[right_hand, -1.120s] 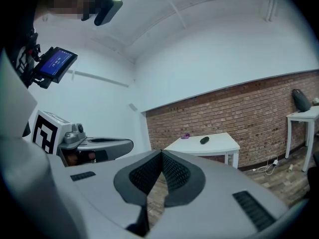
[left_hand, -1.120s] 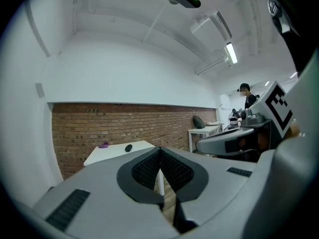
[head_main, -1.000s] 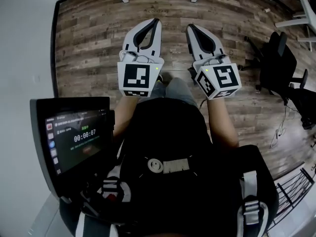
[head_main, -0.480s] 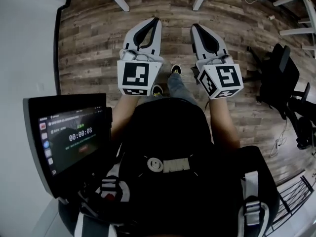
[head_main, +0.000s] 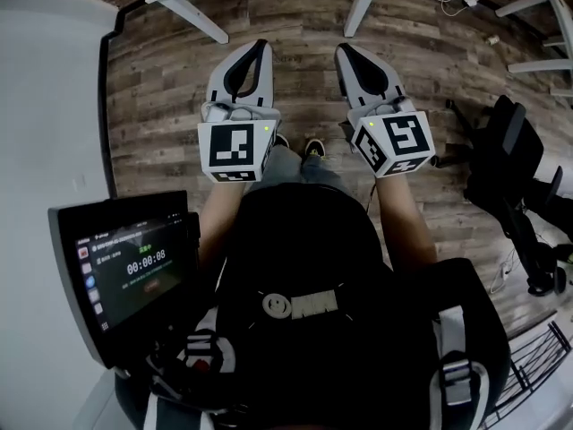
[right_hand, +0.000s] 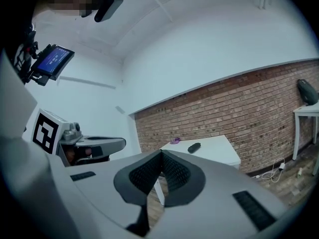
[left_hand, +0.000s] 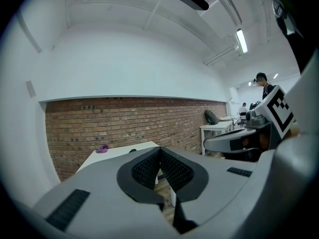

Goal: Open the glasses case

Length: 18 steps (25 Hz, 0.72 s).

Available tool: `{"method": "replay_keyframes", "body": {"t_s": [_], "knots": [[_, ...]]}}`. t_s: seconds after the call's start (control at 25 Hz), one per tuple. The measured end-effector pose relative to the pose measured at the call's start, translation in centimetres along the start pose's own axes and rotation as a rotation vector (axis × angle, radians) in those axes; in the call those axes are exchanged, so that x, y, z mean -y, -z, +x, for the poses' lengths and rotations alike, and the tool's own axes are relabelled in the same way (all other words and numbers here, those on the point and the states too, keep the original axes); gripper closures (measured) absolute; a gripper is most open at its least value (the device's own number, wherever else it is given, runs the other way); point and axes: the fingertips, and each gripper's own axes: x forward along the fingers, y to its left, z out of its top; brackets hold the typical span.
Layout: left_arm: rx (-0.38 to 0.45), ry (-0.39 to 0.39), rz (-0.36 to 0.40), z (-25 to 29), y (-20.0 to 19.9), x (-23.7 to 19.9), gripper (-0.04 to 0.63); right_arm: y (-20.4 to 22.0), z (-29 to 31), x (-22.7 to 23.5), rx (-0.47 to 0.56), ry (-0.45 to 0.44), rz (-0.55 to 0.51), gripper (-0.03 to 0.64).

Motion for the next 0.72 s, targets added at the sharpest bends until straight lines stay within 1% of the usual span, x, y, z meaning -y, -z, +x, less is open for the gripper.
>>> {"method": "replay_keyframes", "body": {"t_s": [0.08,0.16,0.28,0.4,0.56,0.72], "knots": [[-0.009,0.0,-0.005,2.6,0.6,-2.8,0.592,-0.1,3.7,0.6,-0.018,-0.004,0.006,0.62],[-0.012,-0.001,-0.012,3.6,0.8,-4.0,0.592,-0.1,5.5,0.6,-0.023,-0.009,0.007,0.62],[-0.006,-0.006,-0.009,3.6,0.7,-4.1,0.592,-0.2,5.5,0.6,-0.017,-0.013,0.002,0.62],[0.014,-0.009,0.01,3.8,0.2,-4.0,0.592,-0.6,5.4,1.0,-0.008,-0.008,-0.01,0.62],[0.044,0.0,0.012,4.5,-0.6,-3.9,0.592,-1.7,6.0,1.3,0.019,-0.013,-0.032,0.62],[0.051,0.011,0.005,5.6,-0.4,-5.8,0.592,-2.8,8.2,1.2,0.036,-0.007,-0.053,0.62]]}}
